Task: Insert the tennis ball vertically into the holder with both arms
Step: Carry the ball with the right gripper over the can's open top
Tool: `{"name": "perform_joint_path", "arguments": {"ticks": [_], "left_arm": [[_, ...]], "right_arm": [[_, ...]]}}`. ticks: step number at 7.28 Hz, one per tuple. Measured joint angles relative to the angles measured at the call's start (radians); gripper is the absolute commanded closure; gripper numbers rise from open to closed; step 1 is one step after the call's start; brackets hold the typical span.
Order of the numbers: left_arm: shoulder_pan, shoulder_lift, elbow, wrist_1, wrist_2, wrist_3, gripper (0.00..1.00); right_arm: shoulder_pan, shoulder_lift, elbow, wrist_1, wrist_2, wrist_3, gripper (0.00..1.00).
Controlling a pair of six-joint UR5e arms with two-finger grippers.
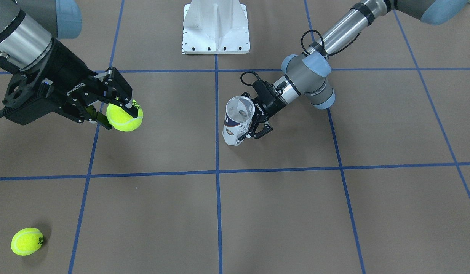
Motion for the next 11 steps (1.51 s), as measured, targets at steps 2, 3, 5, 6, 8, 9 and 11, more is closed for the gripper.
{"name": "perform_joint_path", "arguments": {"ticks": [2,3,5,6,8,9,11], "left_arm": [[0.001,-0.003,0.000,0.000,0.000,0.000,0.24],[0.001,-0.005,0.000,0.001,0.000,0.000,0.24],[0.001,-0.005,0.001,0.002,0.000,0.000,0.24],[0.001,-0.006,0.000,0.002,0.000,0.000,0.24],[0.001,-0.008,-0.001,0.001,-0.001,0.000,0.24],[0.001,-0.008,-0.002,0.001,-0.001,0.000,0.24],[0.001,-0.008,-0.001,0.001,-0.001,0.000,0.24]], "right_arm": [[-0.088,0.098,-0.012,-0.004,-0.052,0.089,1.00],[-0.165,0.147,-0.029,-0.004,-0.139,0.121,1.00],[-0.298,0.240,-0.107,-0.004,-0.304,0.166,1.00],[-0.332,0.269,-0.146,-0.003,-0.343,0.171,1.00],[-0.363,0.286,-0.180,-0.002,-0.382,0.170,1.00],[-0.368,0.287,-0.184,-0.003,-0.388,0.168,1.00],[-0.370,0.281,-0.183,-0.004,-0.390,0.164,1.00]]}}
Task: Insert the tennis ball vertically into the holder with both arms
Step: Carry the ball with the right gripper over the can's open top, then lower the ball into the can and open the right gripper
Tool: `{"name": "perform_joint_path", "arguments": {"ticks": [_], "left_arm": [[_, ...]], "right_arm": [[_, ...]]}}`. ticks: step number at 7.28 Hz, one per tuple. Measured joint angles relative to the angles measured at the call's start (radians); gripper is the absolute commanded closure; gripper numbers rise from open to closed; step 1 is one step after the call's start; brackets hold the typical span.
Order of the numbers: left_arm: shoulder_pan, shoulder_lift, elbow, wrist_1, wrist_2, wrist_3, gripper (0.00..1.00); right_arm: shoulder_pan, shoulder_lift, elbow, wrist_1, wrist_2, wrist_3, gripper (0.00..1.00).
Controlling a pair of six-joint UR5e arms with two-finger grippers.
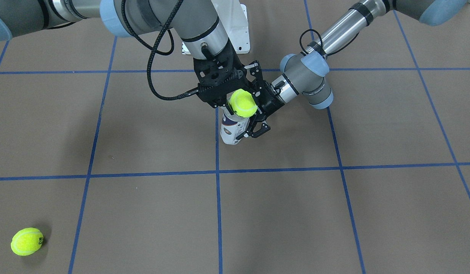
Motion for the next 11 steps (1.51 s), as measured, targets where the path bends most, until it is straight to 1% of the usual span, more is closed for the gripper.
{"name": "perform_joint_path", "arguments": {"ticks": [1,2,3,4,5,8,10,11], "left_arm": [[0.000,0.000,0.000,0.000,0.000,0.000,0.24],[0.000,0.001,0.001,0.000,0.000,0.000,0.24],[0.000,0.001,0.001,0.000,0.001,0.000,0.24],[0.000,0.001,0.001,0.000,0.001,0.000,0.24],[0.000,0.001,0.001,0.001,0.001,0.000,0.24],[0.000,0.000,0.001,0.002,0.001,0.000,0.24],[0.000,0.000,0.001,0.003,0.001,0.000,0.07],[0.000,0.000,0.001,0.004,0.001,0.000,0.04]], "right_arm": [[0.000,-0.006,0.003,0.000,0.000,-0.001,1.00],[0.000,-0.013,0.008,0.001,0.000,-0.001,0.96],[-0.001,-0.016,0.011,0.001,0.000,0.002,0.59],[-0.001,-0.017,0.014,0.001,0.000,0.009,0.18],[-0.002,-0.017,0.014,0.001,-0.001,0.012,0.02],[-0.003,-0.019,0.016,0.001,-0.008,0.015,0.01],[-0.003,-0.022,0.024,0.000,-0.011,0.016,0.01],[-0.003,-0.024,0.029,-0.001,-0.011,0.016,0.01]]}}
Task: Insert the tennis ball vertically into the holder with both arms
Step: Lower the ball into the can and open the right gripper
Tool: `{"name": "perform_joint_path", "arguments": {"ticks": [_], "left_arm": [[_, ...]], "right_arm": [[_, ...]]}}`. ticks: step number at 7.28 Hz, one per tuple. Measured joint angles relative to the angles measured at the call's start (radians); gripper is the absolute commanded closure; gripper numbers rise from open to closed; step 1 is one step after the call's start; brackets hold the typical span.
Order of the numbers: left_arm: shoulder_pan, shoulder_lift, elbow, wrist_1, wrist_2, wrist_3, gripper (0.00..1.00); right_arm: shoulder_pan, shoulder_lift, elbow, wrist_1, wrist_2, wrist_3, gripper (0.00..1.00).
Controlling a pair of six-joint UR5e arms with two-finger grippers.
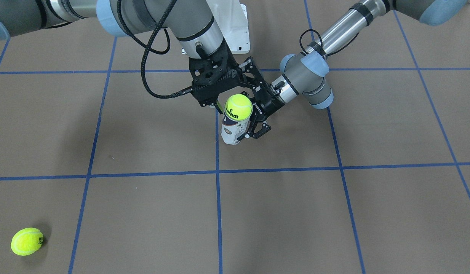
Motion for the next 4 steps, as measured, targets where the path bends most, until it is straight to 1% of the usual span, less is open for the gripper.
{"name": "perform_joint_path", "arguments": {"ticks": [4], "left_arm": [[0.000,0.000,-0.001,0.001,0.000,0.000,0.04]], "right_arm": [[0.000,-0.022,0.026,-0.001,0.000,0.000,0.01]]}}
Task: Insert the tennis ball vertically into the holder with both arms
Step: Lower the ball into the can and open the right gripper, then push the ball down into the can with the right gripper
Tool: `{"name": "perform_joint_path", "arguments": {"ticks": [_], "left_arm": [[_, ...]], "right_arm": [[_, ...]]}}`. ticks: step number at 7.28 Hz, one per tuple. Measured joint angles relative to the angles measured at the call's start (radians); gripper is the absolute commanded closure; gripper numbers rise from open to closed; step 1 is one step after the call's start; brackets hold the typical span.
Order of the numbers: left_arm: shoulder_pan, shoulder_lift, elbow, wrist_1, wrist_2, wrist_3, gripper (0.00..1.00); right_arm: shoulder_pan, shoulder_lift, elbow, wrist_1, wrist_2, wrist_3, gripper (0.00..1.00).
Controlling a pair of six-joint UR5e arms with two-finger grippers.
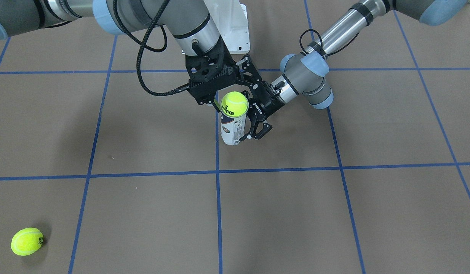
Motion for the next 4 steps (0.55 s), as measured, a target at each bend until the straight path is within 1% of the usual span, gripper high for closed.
{"name": "perform_joint_path", "arguments": {"ticks": [2,3,4], "left_arm": [[0.000,0.000,-0.001,0.000,0.000,0.000,0.05],[0.000,0.000,-0.001,-0.001,0.000,0.000,0.09],[0.000,0.000,-0.001,-0.001,0.000,0.000,0.14]], "right_arm": [[0.000,-0.010,0.010,0.000,-0.001,0.000,0.03],[0.000,-0.012,0.013,0.000,0.000,0.000,0.04],[0.000,-0.013,0.014,0.000,0.000,0.000,0.04]]}}
